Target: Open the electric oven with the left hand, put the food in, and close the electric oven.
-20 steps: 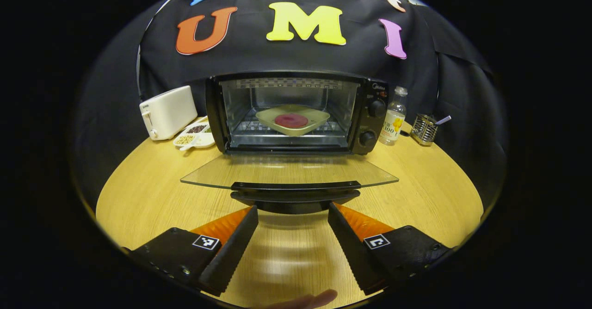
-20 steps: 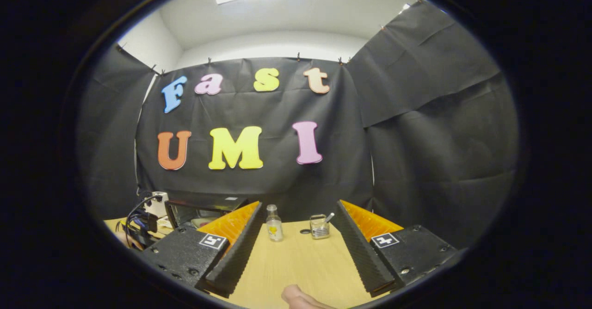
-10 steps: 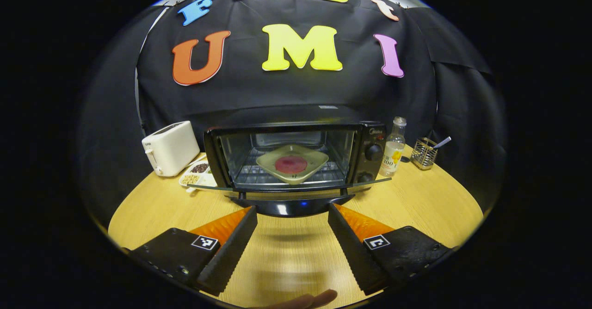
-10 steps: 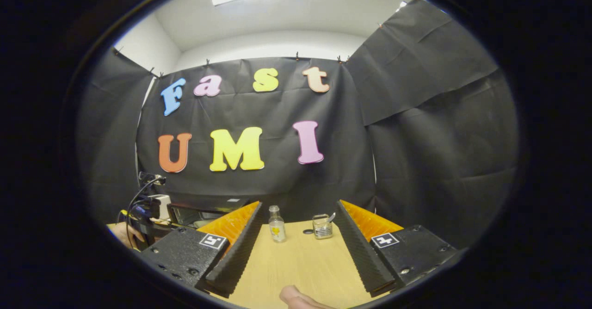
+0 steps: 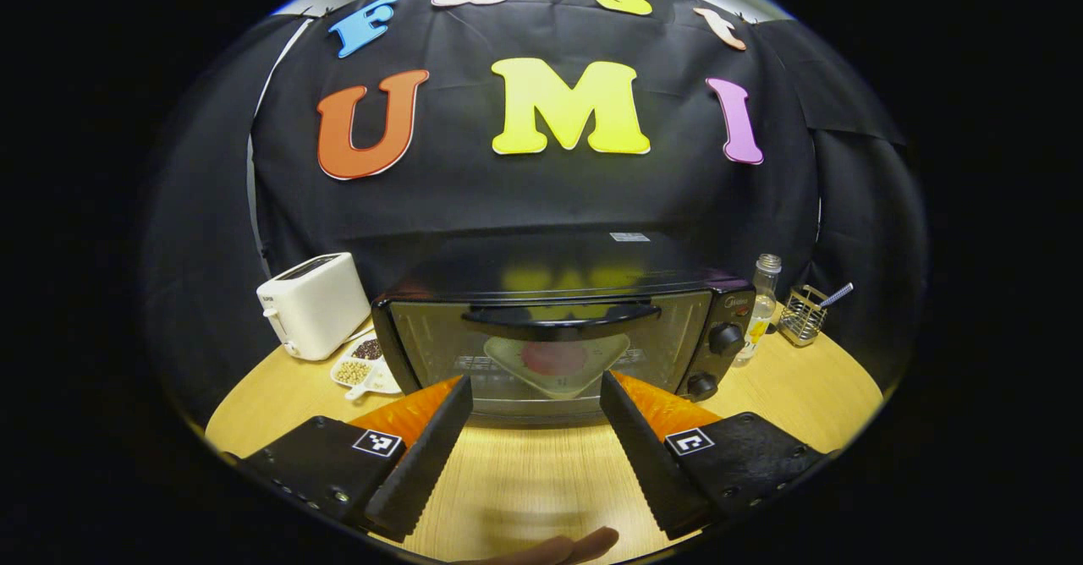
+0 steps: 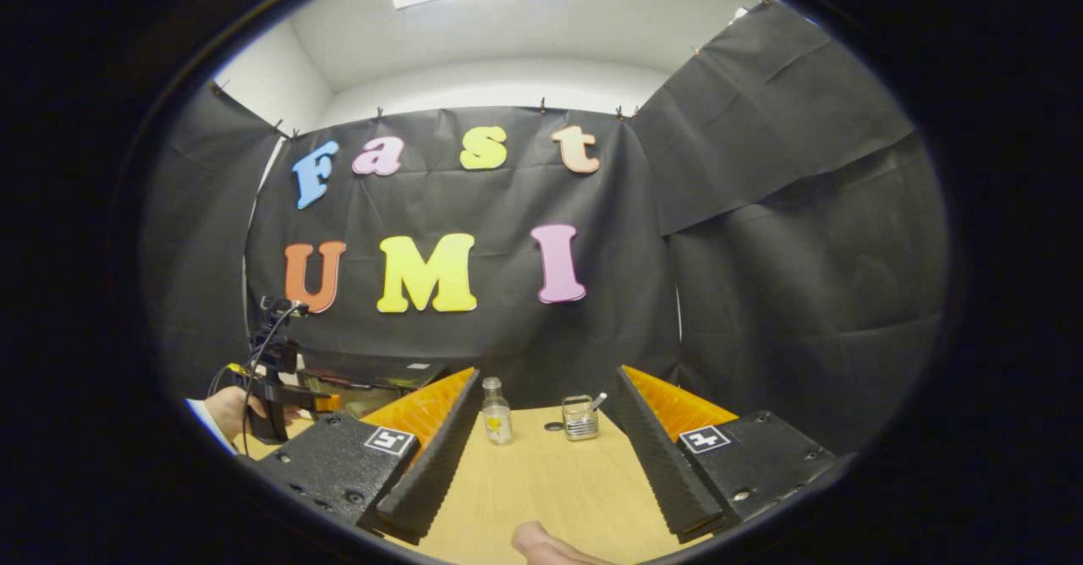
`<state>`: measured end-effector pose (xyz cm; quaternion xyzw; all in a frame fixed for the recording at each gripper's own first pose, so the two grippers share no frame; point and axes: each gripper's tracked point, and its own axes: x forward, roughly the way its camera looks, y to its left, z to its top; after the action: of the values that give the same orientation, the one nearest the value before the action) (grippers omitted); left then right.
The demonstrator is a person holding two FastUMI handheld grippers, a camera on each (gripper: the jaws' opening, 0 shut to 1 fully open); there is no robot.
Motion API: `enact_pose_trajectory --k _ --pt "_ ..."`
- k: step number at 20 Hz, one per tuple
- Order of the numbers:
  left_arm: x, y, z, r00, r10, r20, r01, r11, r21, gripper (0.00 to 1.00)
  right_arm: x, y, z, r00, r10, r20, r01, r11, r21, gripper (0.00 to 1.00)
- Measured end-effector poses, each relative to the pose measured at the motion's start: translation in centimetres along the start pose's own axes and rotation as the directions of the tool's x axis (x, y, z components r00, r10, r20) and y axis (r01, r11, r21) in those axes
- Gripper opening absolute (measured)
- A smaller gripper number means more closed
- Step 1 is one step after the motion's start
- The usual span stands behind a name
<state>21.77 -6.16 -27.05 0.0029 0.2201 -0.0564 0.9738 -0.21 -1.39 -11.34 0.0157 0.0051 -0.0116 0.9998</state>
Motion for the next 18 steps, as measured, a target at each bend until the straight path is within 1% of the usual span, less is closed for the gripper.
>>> enact_pose_trajectory --k 2,4,6,8,11,12,13,16,18 --pt "-1.5 -0.2 0.9 1.000 -0.014 0.024 0.015 0.999 -0.039 0.97 -0.1 -0.3 -0.3 1.000 -0.005 -0.010 0.005 1.000 -0.001 0.94" --pt "-3.8 0.0 2.2 0.998 -0.012 0.065 0.014 0.999 -0.031 0.97 -0.3 -0.2 -0.4 1.000 0.004 -0.025 -0.004 1.000 0.006 0.94" --pt "-6.3 0.6 3.8 0.993 0.019 0.116 -0.018 1.000 -0.002 0.97 -0.7 -0.1 -0.2 1.000 0.012 -0.027 -0.012 1.000 0.008 0.94" --pt "-9.3 0.9 5.2 0.985 0.054 0.163 -0.055 0.998 0.005 0.97 -1.1 0.2 0.2 0.999 0.030 -0.036 -0.029 0.999 0.026 0.94" --pt "-14.6 0.9 6.1 0.979 0.071 0.190 -0.075 0.997 0.010 0.97 -1.7 0.4 1.3 0.999 0.041 -0.035 -0.038 0.997 0.067 0.94" --pt "-16.5 1.0 6.6 0.975 0.073 0.208 -0.078 0.997 0.018 0.96 -2.0 0.6 1.5 0.998 0.049 -0.032 -0.047 0.996 0.078 0.99" --pt "-18.4 1.3 7.3 0.970 0.079 0.232 -0.086 0.996 0.022 0.97 -2.2 0.8 1.7 0.998 0.056 -0.032 -0.053 0.995 0.089 0.94" --pt "-23.7 2.9 9.1 0.943 0.134 0.306 -0.142 0.990 0.005 0.96 -2.2 1.1 2.0 0.998 0.056 -0.033 -0.052 0.994 0.096 0.94" --pt "-27.0 3.5 9.0 0.936 0.156 0.317 -0.162 0.987 -0.008 0.96 -2.3 1.7 2.1 0.997 0.067 -0.046 -0.062 0.993 0.101 0.94"
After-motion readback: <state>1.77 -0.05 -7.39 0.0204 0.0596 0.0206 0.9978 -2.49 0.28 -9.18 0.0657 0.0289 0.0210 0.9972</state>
